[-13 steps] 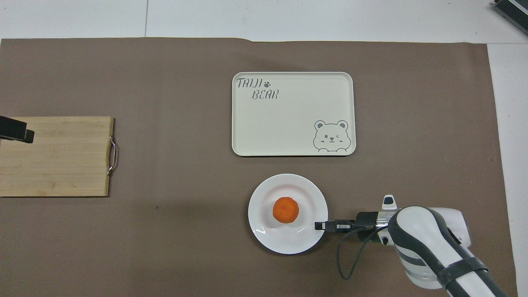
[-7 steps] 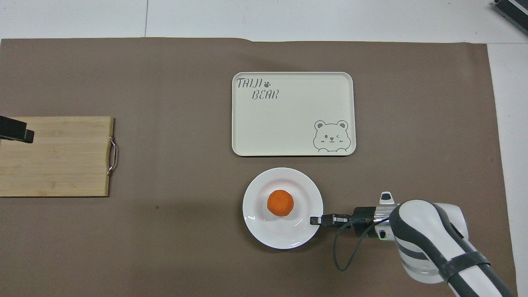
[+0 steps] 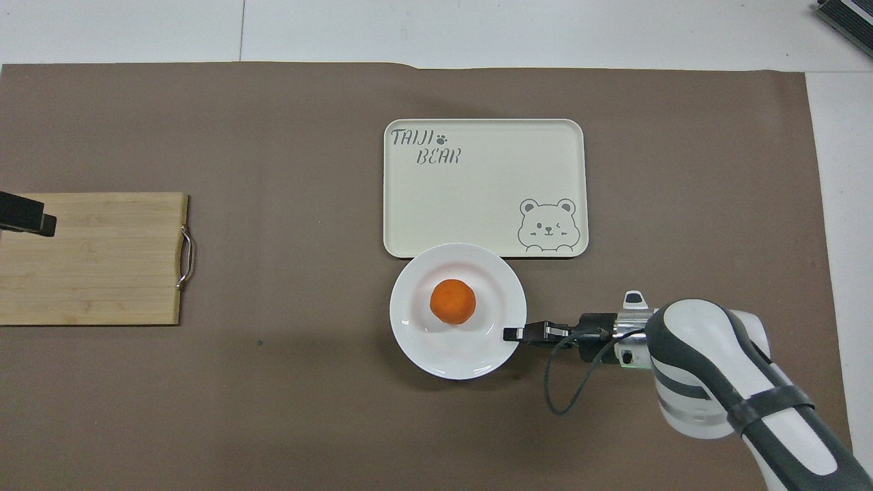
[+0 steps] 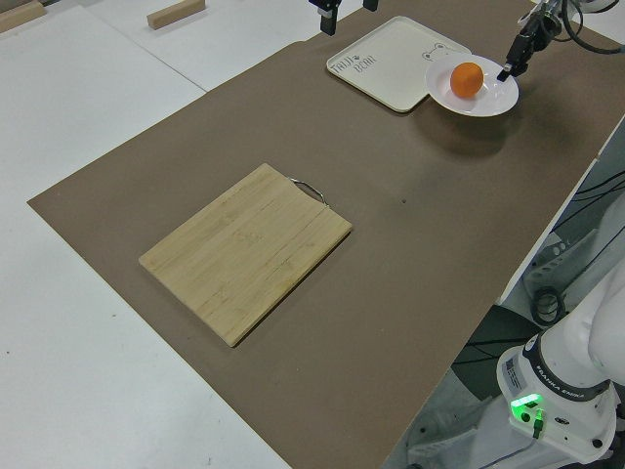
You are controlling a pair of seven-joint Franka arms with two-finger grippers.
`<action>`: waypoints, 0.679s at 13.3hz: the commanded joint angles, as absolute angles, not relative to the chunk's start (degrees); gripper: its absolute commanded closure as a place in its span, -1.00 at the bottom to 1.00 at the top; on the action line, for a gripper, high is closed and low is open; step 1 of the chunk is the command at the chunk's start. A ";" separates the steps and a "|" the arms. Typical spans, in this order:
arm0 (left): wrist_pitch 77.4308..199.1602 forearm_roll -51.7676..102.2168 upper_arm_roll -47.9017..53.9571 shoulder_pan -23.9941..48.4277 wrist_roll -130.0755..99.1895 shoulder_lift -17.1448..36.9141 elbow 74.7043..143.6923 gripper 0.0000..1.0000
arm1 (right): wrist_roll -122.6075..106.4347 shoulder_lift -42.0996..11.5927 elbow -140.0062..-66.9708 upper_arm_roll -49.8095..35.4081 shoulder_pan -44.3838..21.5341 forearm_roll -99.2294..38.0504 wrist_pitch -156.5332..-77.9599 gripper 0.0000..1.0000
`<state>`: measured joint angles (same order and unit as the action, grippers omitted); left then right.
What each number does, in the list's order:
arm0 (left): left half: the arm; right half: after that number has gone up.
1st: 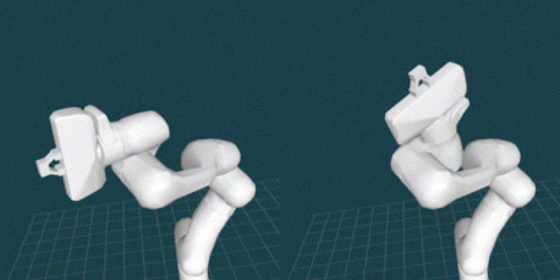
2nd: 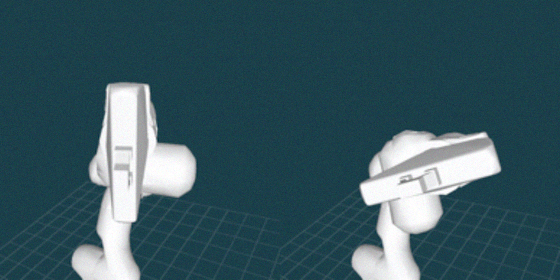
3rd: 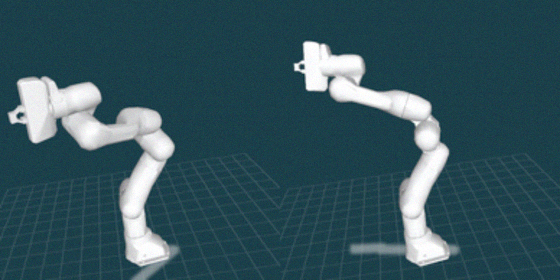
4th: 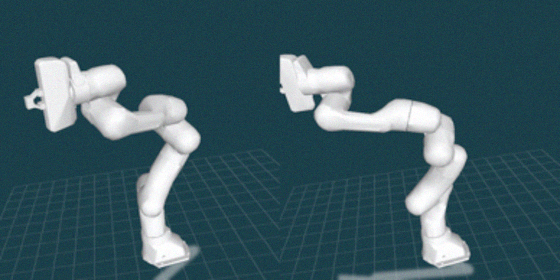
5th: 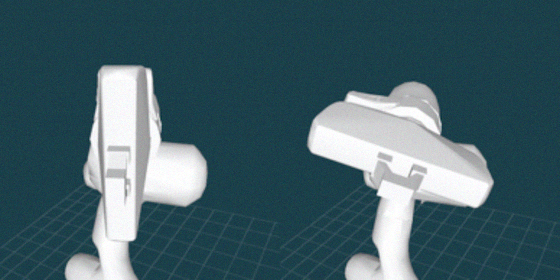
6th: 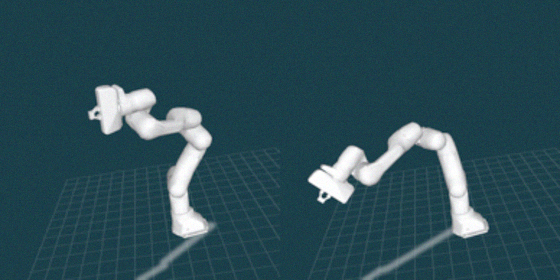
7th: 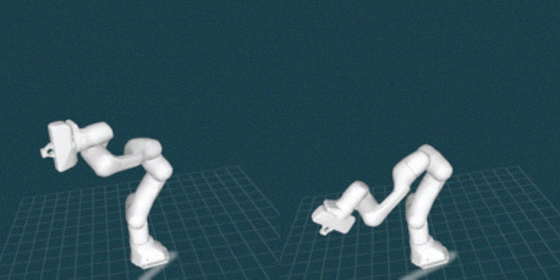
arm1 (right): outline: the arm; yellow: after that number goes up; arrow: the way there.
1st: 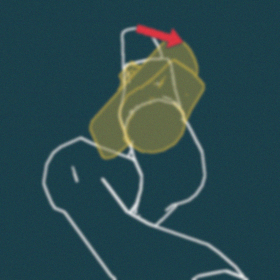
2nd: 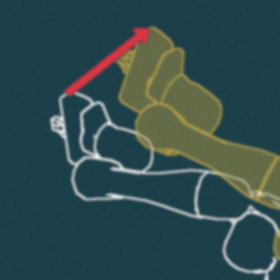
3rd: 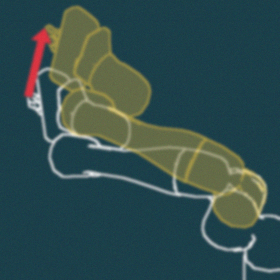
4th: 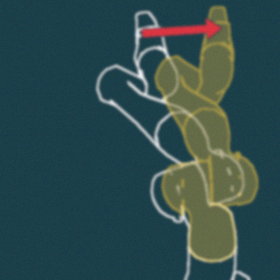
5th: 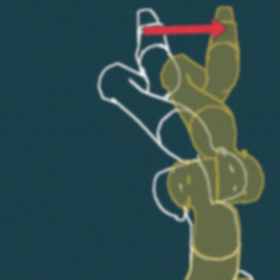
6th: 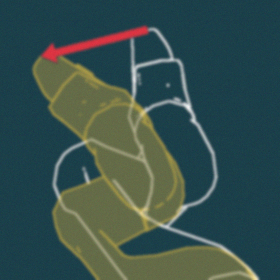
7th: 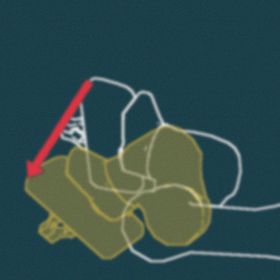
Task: Place orange and plate with both arms
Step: 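Slide the plate with the right gripper onto the bear tray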
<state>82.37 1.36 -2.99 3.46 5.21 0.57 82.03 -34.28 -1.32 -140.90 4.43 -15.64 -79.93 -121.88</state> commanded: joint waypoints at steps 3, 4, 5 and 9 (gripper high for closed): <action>81.83 0.53 -2.55 2.90 5.63 -0.62 83.14 -1.00 | -26.99 -10.27 -126.15 4.75 -13.81 -80.51 -120.41 1.00; 81.83 0.61 -2.55 2.90 5.54 -0.62 83.14 -1.00 | -26.20 -11.85 -123.25 4.75 -12.84 -79.72 -120.41 1.00; 81.83 0.62 -2.55 2.90 5.54 -0.62 83.14 -1.00 | -24.36 -13.26 -120.53 4.75 -11.88 -78.50 -120.41 1.00; 81.83 0.62 -2.55 2.90 5.54 -0.62 83.14 -1.00 | -21.63 -20.90 -108.92 4.75 -8.79 -76.47 -120.05 1.00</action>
